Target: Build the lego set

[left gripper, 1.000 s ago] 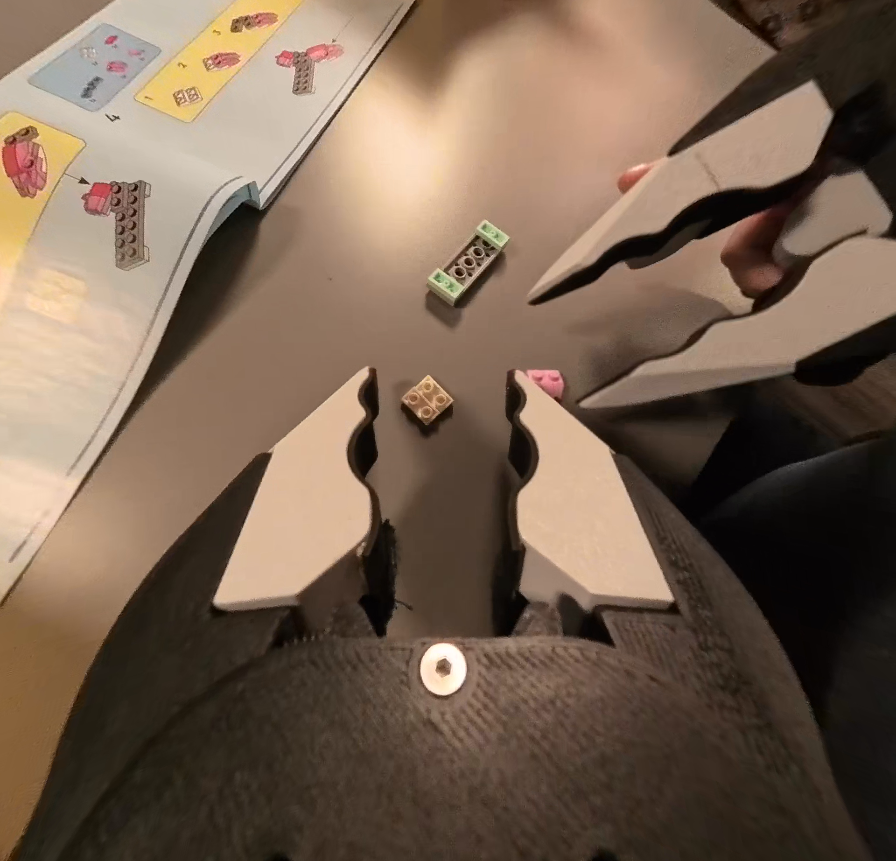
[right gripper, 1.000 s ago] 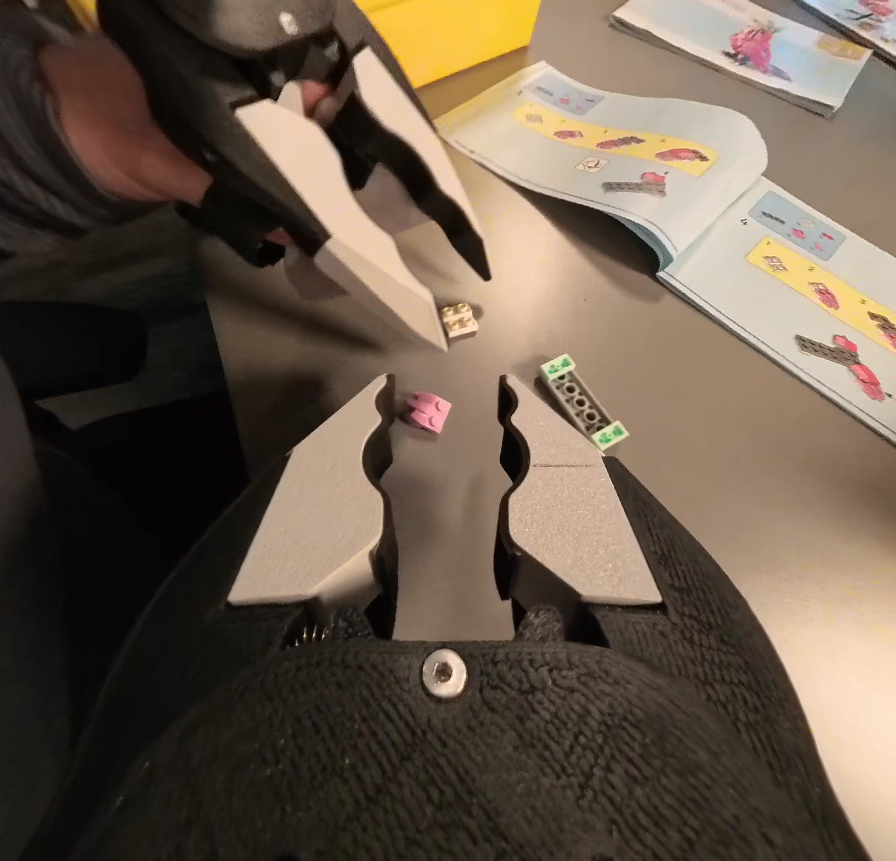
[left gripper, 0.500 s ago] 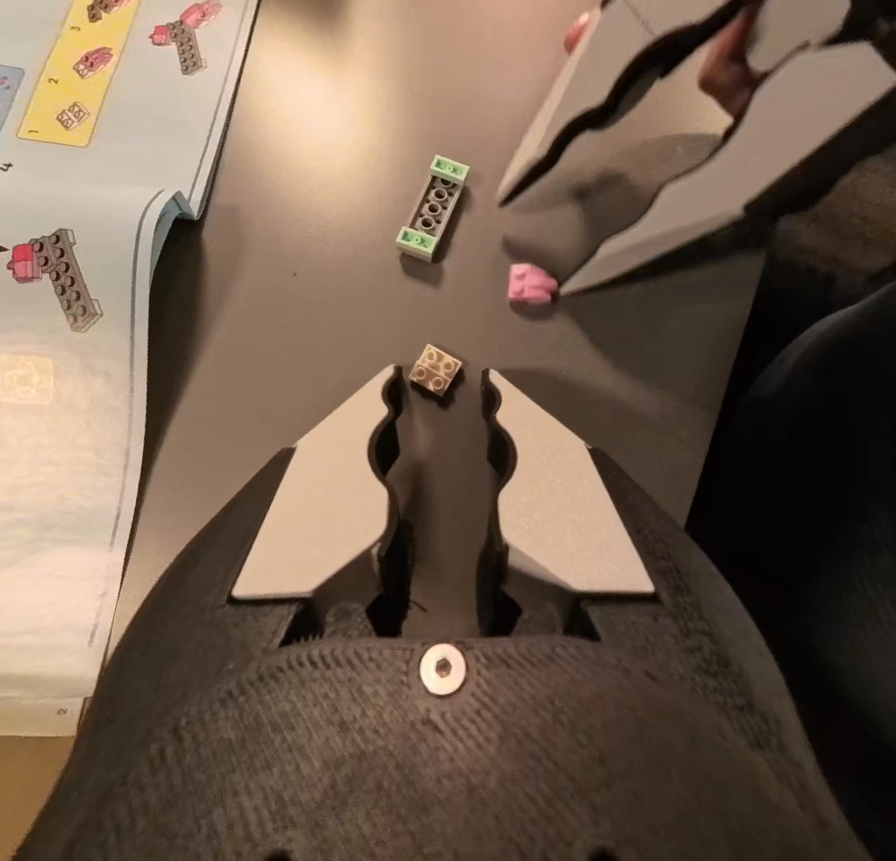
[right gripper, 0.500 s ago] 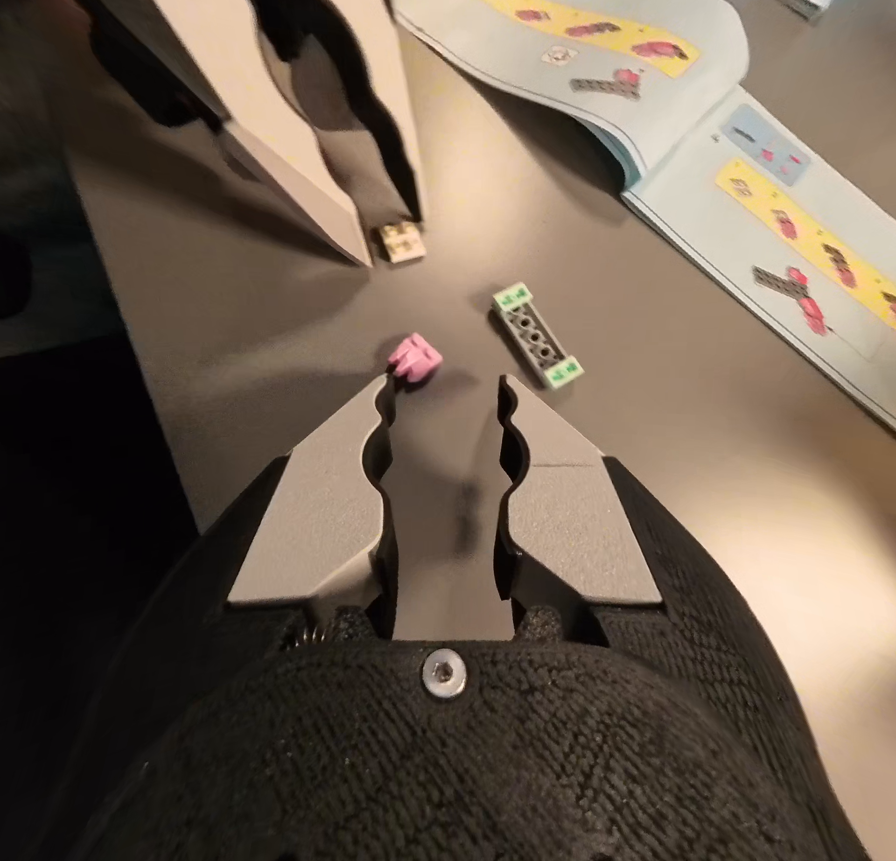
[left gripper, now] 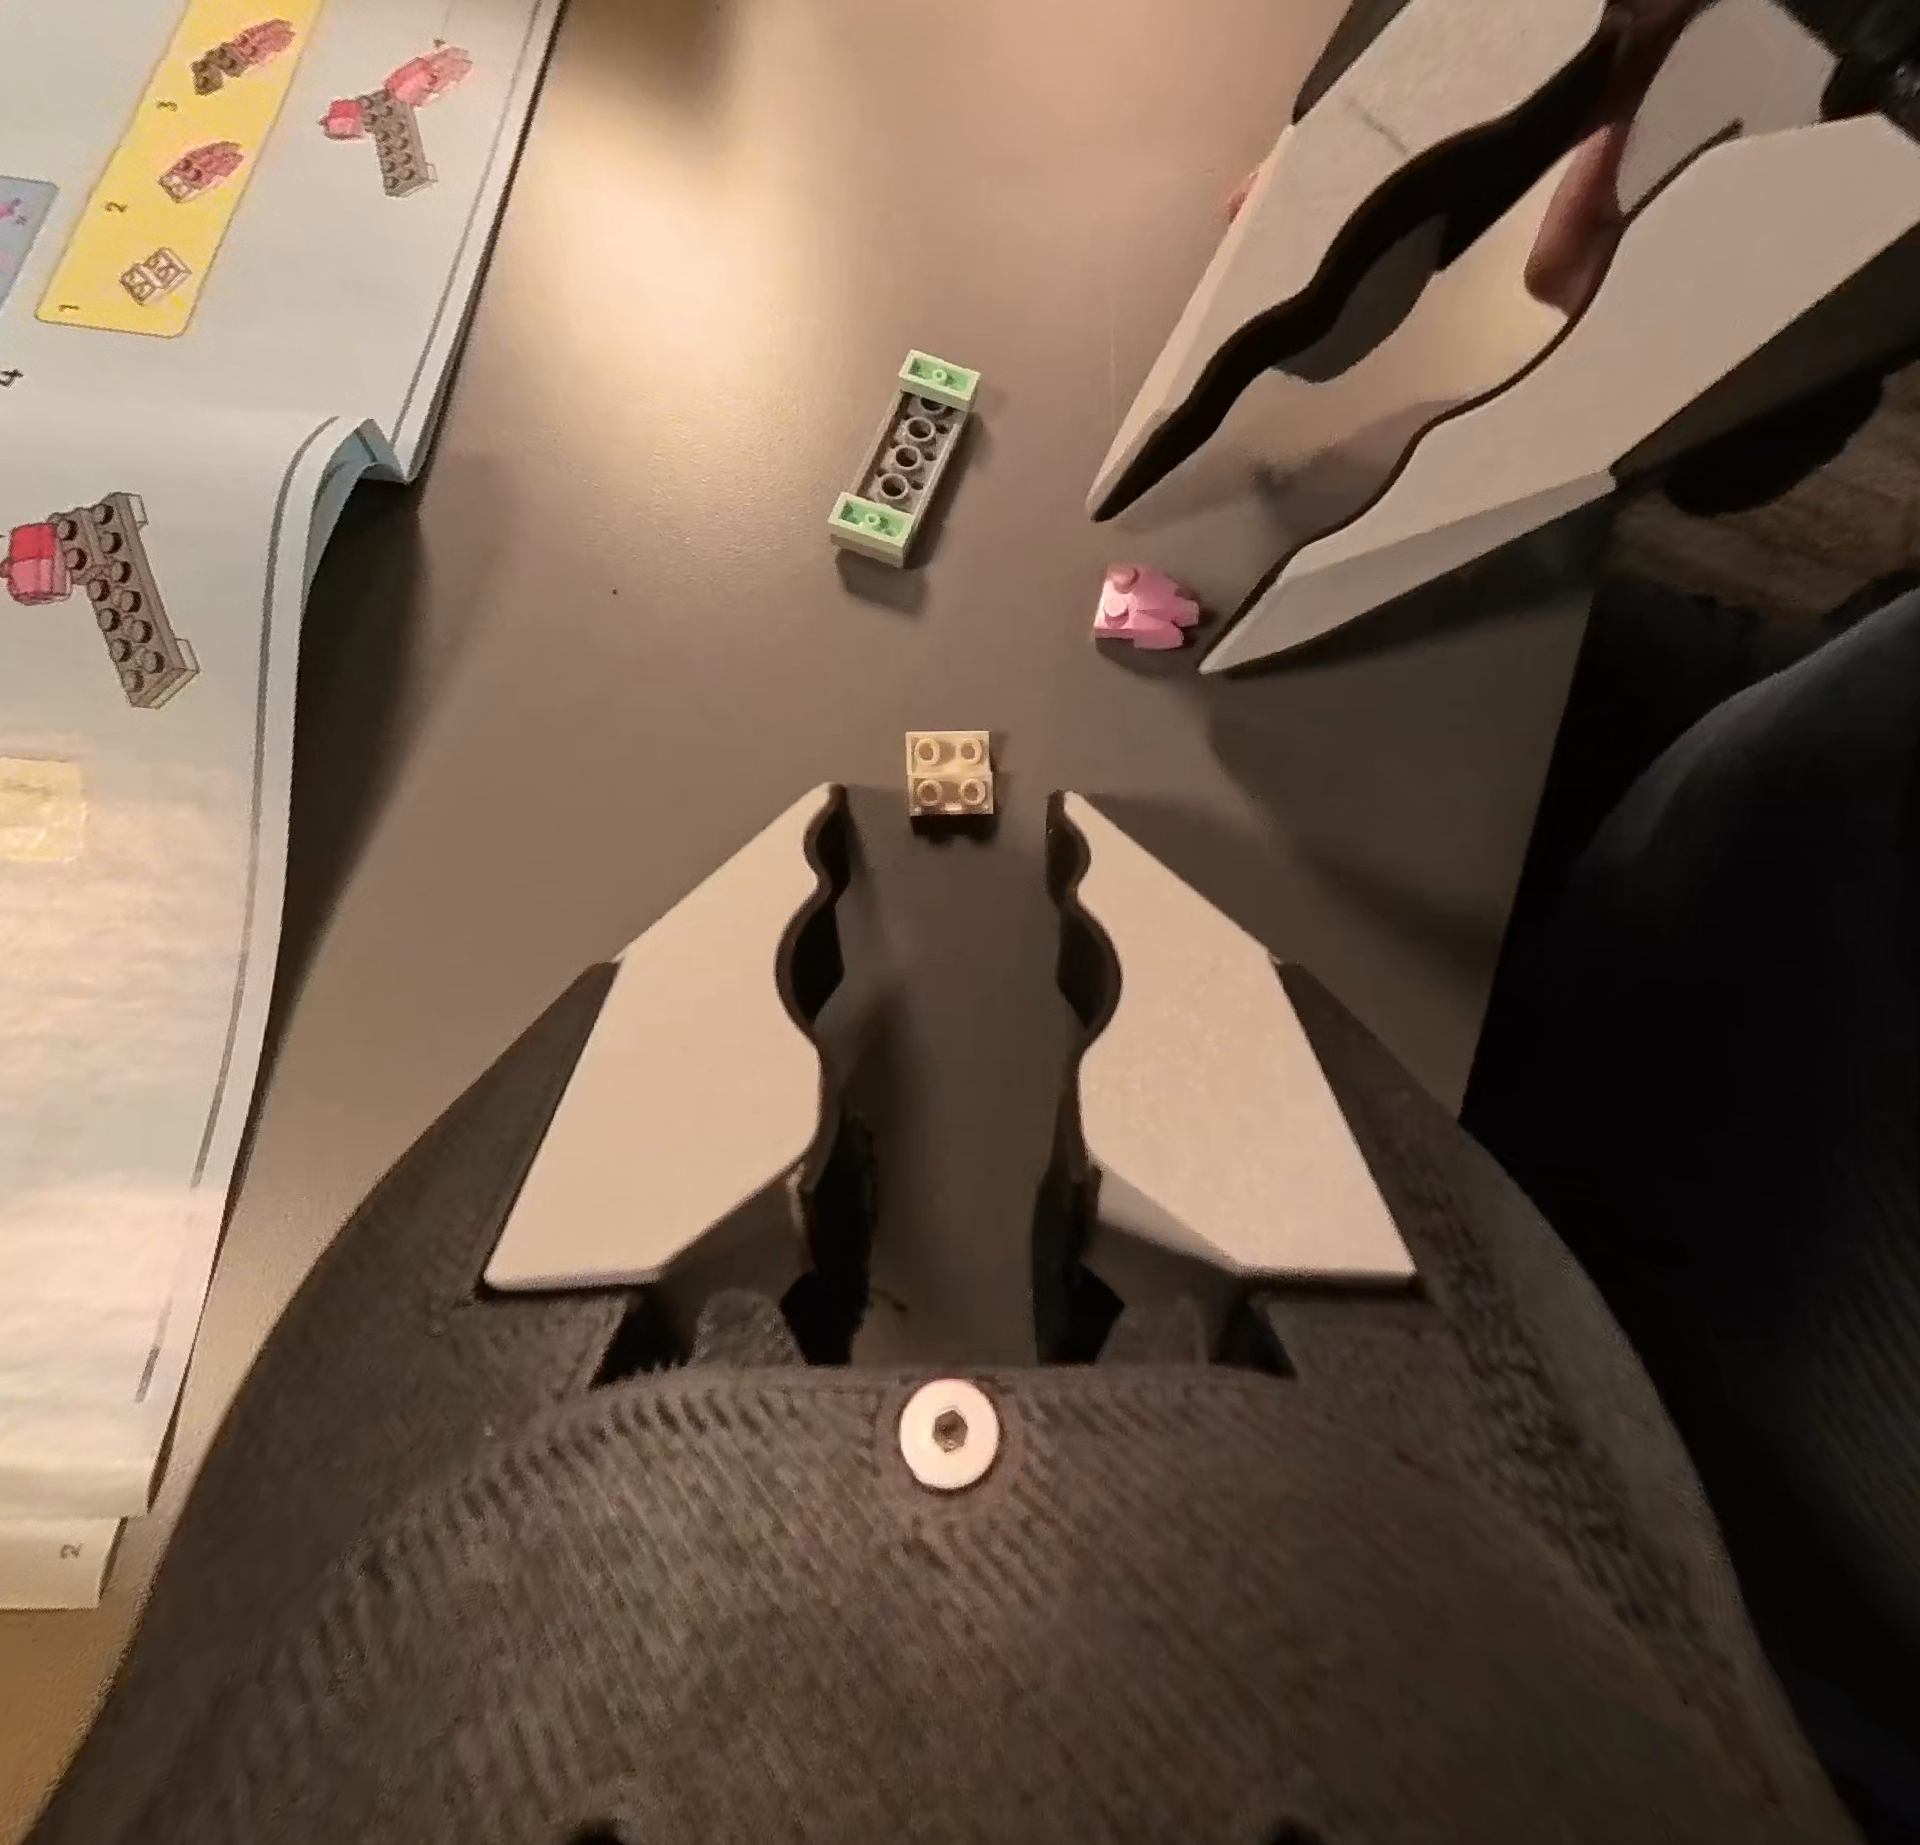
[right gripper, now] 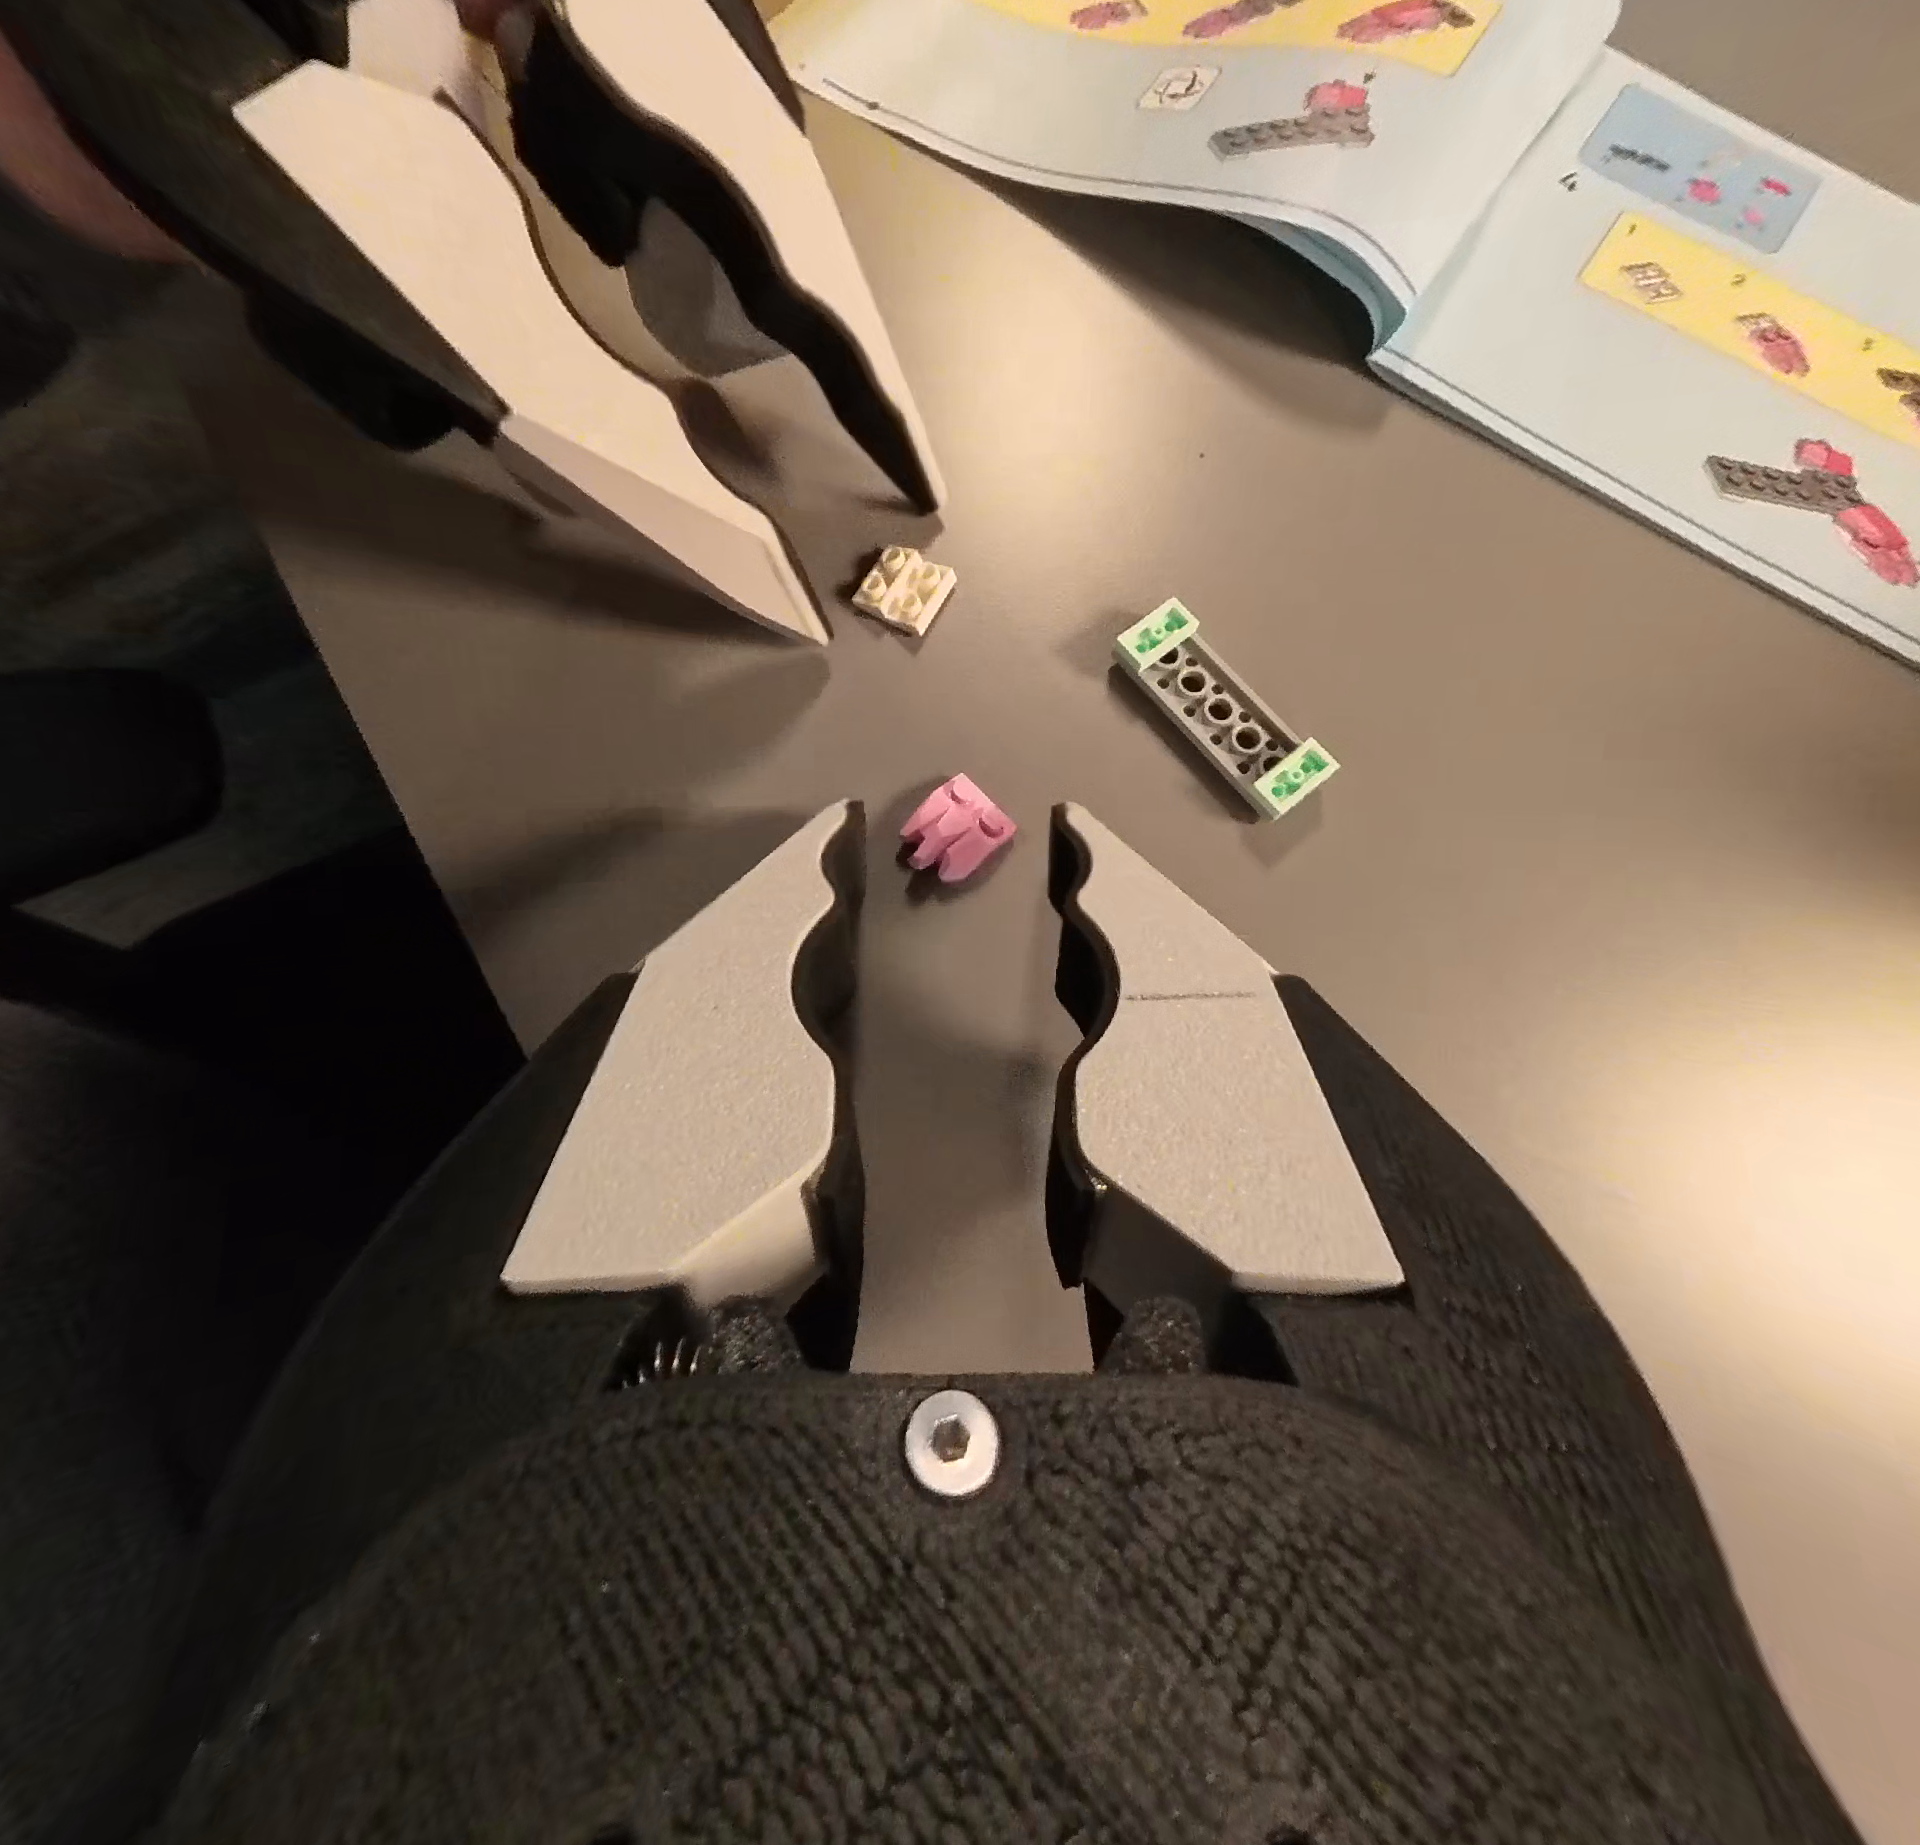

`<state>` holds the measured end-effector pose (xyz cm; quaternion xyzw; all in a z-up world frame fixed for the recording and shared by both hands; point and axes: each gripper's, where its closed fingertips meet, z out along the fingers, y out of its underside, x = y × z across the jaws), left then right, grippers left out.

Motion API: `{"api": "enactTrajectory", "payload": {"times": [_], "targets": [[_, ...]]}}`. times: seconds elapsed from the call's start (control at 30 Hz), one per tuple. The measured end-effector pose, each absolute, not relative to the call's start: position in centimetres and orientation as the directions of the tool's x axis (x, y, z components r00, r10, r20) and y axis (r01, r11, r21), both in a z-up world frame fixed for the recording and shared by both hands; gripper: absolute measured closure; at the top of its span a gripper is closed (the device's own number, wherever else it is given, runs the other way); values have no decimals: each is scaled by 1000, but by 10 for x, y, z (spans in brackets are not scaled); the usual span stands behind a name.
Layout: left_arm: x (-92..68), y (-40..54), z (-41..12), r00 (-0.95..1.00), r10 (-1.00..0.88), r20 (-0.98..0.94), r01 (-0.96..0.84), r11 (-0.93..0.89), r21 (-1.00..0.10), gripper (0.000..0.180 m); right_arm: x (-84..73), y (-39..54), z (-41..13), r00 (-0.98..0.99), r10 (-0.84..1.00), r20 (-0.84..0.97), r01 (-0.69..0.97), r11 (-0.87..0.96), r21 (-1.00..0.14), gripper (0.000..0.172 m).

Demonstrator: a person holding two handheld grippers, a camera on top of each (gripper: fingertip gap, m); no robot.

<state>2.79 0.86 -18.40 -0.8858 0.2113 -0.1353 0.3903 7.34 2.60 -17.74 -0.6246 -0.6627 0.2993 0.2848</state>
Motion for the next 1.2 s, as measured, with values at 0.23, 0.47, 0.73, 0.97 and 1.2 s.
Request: {"api": "enactTrajectory", "payload": {"times": [0.23,0.47,0.73,0.97,1.2], "targets": [[29,10,-185,881,-473,23,-298,-590,-751,147,78,45,-181,2,996,91,689,65,-722,141],[32,9,-185,893,-450,13,-288,-594,-752,148,72,40,-183,-16,999,52,681,49,-730,145],[37,8,-185,877,-480,20,-304,-586,-751,152,63,28,-183,-250,968,-34,648,141,-749,158],[36,9,-185,890,-456,13,-291,-592,-752,154,46,28,-174,-466,883,58,493,314,-812,158],[35,9,-185,892,-452,7,-293,-591,-752,164,33,21,-175,-608,773,182,379,484,-788,159]]}}
